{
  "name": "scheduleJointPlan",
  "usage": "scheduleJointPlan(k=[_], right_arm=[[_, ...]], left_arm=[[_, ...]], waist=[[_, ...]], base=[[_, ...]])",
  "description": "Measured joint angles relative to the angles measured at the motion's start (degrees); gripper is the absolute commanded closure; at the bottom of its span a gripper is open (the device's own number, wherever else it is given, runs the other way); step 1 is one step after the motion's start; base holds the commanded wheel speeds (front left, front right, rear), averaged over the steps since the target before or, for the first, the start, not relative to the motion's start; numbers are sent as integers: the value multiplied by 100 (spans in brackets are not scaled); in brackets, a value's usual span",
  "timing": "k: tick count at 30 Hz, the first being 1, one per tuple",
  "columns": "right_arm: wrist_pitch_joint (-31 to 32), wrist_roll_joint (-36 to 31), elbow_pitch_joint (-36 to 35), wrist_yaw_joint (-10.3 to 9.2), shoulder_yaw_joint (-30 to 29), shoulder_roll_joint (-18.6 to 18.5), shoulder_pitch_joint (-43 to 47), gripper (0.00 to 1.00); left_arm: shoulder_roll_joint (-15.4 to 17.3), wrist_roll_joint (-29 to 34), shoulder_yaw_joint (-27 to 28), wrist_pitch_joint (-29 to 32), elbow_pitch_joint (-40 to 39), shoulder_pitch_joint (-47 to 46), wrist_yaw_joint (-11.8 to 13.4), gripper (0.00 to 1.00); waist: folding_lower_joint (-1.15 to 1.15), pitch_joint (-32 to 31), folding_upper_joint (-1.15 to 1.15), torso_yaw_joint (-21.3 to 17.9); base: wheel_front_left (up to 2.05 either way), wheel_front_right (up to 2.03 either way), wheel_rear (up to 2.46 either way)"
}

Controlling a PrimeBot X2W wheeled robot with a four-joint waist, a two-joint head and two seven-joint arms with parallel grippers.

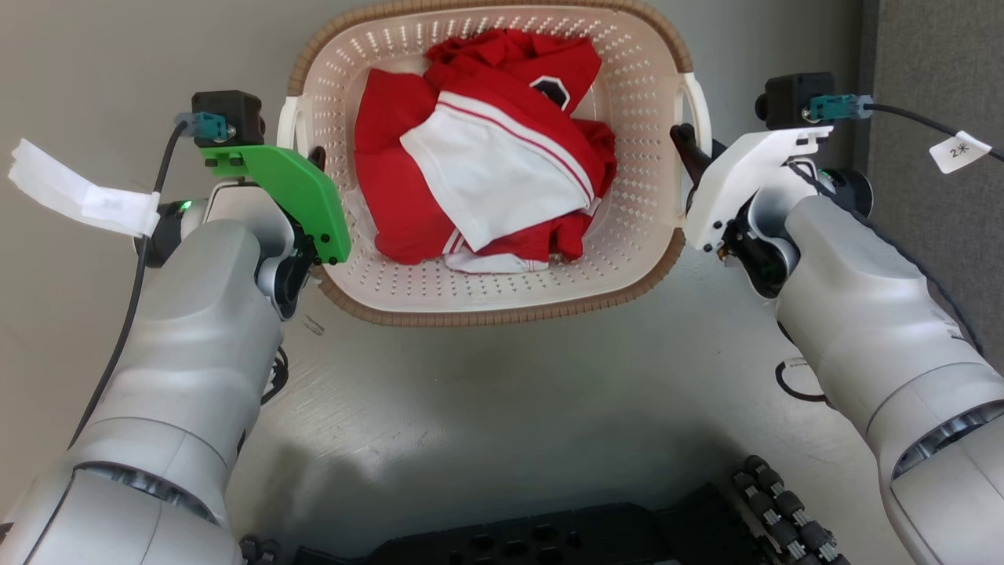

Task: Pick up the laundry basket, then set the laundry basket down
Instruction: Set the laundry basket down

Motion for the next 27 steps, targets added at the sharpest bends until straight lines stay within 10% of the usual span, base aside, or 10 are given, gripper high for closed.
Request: scheduleJointPlan(k=[25,26,27], right_arm=[[79,52,-12,0,199,-11,19,100],[85,54,-14,-1,213,-13,20,94],[85,55,-25,-1,229,-15,22,64]], left_arm=[[-4,23,-53,-52,112,1,-74,100],[-3,23,-55,-49,119,1,-86,68],[-3,23,-57,-49,121,1,-101,21]], waist=[[0,-15,0,13],[-1,-23,0,13],[-1,-31,0,13]], base=[[0,0,0],[0,0,0],[0,0,0]])
